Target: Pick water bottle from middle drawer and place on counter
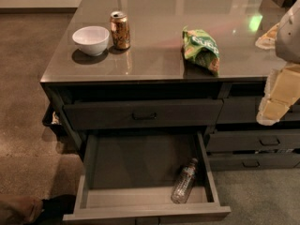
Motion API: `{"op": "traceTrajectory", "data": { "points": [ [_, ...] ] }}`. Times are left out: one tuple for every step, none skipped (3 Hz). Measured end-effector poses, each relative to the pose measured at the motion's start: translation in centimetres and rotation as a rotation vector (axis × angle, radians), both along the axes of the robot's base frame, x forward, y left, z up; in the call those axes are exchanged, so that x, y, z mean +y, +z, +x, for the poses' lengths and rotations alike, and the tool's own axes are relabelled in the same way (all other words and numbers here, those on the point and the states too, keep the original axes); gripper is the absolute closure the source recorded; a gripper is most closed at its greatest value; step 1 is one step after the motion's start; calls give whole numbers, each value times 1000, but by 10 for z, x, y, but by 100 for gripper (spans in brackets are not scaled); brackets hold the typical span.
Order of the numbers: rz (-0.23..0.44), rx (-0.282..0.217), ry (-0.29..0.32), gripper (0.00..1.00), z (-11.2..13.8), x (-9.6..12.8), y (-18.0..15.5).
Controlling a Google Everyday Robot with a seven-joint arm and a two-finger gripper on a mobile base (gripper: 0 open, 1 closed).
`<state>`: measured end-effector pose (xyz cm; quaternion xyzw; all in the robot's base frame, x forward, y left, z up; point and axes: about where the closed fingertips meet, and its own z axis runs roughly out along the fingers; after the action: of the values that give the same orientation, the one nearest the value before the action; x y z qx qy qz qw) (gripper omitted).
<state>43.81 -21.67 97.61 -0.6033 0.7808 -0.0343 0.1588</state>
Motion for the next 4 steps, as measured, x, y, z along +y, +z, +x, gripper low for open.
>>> {"op": "traceTrajectory", "data": {
  "points": [
    [0, 0, 0, 0, 0, 0, 0],
    [-6, -15, 37, 0, 1, 2, -3],
    [-6, -39, 135, 0, 9, 0, -29],
    [-27, -71, 268, 0, 25, -9, -74]
  ]
}}
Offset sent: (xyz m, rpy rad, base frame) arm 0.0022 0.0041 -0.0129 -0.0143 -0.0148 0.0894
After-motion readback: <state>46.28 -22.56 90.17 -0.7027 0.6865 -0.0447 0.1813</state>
